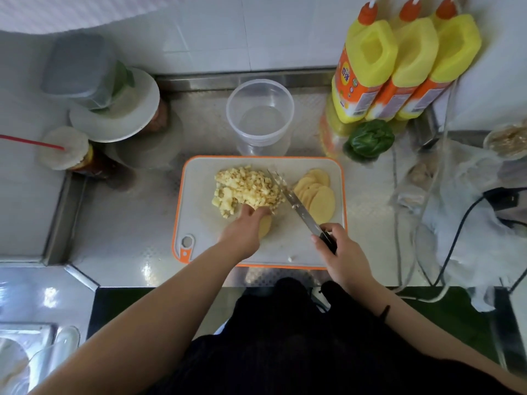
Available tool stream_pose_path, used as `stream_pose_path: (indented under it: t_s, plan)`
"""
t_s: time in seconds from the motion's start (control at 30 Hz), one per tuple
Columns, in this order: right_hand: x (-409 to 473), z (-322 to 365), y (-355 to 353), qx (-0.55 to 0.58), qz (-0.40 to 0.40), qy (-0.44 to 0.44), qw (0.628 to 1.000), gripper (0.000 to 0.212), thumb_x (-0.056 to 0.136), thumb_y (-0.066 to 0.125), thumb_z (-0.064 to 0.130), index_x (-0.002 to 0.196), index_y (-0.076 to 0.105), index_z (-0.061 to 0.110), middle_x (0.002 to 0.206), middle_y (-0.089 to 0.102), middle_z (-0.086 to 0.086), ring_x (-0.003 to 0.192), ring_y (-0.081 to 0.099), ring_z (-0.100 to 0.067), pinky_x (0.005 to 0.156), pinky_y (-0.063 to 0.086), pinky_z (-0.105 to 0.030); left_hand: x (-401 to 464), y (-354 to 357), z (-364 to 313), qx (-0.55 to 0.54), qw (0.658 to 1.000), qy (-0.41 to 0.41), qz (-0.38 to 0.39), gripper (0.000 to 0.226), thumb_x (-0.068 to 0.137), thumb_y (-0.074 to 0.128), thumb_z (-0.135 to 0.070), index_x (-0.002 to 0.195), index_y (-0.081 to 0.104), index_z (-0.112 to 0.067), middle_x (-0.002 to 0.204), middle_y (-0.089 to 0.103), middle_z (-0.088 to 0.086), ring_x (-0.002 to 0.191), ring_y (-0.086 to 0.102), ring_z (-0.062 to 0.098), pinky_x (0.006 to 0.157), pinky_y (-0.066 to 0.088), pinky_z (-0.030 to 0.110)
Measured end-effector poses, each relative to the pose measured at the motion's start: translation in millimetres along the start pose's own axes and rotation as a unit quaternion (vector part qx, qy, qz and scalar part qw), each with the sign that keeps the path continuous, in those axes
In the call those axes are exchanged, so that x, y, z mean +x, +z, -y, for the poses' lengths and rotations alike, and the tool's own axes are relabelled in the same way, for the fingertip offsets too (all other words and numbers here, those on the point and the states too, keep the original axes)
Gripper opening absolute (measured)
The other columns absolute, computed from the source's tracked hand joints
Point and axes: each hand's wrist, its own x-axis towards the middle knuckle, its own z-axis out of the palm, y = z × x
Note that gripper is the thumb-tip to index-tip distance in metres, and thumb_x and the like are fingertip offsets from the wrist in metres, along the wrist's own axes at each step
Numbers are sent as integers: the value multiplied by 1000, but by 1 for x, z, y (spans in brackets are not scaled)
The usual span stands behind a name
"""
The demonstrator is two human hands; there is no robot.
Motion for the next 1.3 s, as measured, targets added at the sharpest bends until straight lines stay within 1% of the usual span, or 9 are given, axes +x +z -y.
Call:
stream_pose_path:
  t_s: [0.13, 0.2, 0.3, 0.4, 0.7, 0.9, 0.97, 1.13, 1.3]
  plan:
    - [-4, -5, 4, -9, -14, 3, 1000, 31, 91, 56, 44, 116, 54, 25, 99, 68, 3, 93, 65, -24, 76, 50, -36, -7, -1, 6, -11, 1000, -26, 8, 59, 97, 55, -19, 149, 30, -32, 143, 25, 7, 120, 45, 33, 80, 46, 41]
    - [-5, -4, 6, -2, -11, 1, 1000, 29, 92, 57, 42, 115, 54, 24, 99, 66, 6, 95, 64, -24, 77, 50, -36, -10, 0, 9, 41, 999, -19, 8, 76, 89, 69, -37, 152, 25, -32, 145, 25, 6, 131, 36, 33, 90, 48, 45]
    - [-4, 1, 7, -6, 0, -5, 1000, 29, 92, 56, 40, 116, 53, 23, 93, 61, 10, 95, 64, -24, 76, 50, -36, -9, 7, 11, 94, 995, -19, 2, 87, 86, 74, -32, 152, 18, -34, 146, 24, 7, 131, 33, 36, 88, 50, 46]
    - [-2, 4, 7, -21, 15, -2, 1000, 30, 93, 55, 41, 117, 53, 23, 89, 58, 12, 94, 63, -23, 71, 44, -31, -5, 14, 11, 99, 995, -21, -23, 74, 88, 65, -12, 146, 27, -38, 142, 26, 8, 127, 33, 38, 81, 53, 45]
    - [-5, 10, 9, -15, 17, 1, 1000, 29, 93, 55, 41, 116, 52, 24, 92, 61, 11, 93, 64, -22, 73, 47, -33, 2, 7, 11, 143, 990, 8, 9, 55, 89, 57, -9, 139, 42, -28, 141, 30, 14, 126, 34, 41, 78, 54, 45]
    - [-3, 13, 5, -8, 29, 7, 1000, 29, 91, 56, 44, 115, 52, 28, 84, 57, 20, 83, 59, -12, 69, 41, -27, -9, 0, 26, 250, 958, 135, 26, 66, 87, 55, 3, 144, 38, -26, 149, 26, 13, 128, 34, 37, 66, 43, 35]
    - [-2, 14, 4, -20, 36, 5, 999, 24, 91, 56, 46, 109, 51, 31, 80, 56, 22, 77, 56, -10, 67, 40, -27, -13, 3, 33, 256, 954, 152, 14, 70, 88, 60, 0, 146, 33, -25, 153, 24, 10, 129, 33, 33, 67, 42, 34]
    - [0, 19, 9, -58, 19, -9, 998, 25, 92, 53, 48, 78, 46, 28, 58, 53, 7, 59, 53, -10, 56, 42, -32, -15, 7, 42, 161, 985, 62, 6, 73, 91, 67, -35, 149, 28, -16, 151, 26, 7, 135, 32, 27, 97, 48, 41]
    - [3, 20, 15, -74, -1, -23, 997, 35, 93, 55, 35, 65, 34, 31, 49, 41, 3, 51, 45, -21, 51, 38, -34, -13, 3, 48, 186, 975, 120, -4, 68, 93, 66, -30, 149, 28, -22, 150, 29, 2, 125, 39, 29, 81, 53, 39]
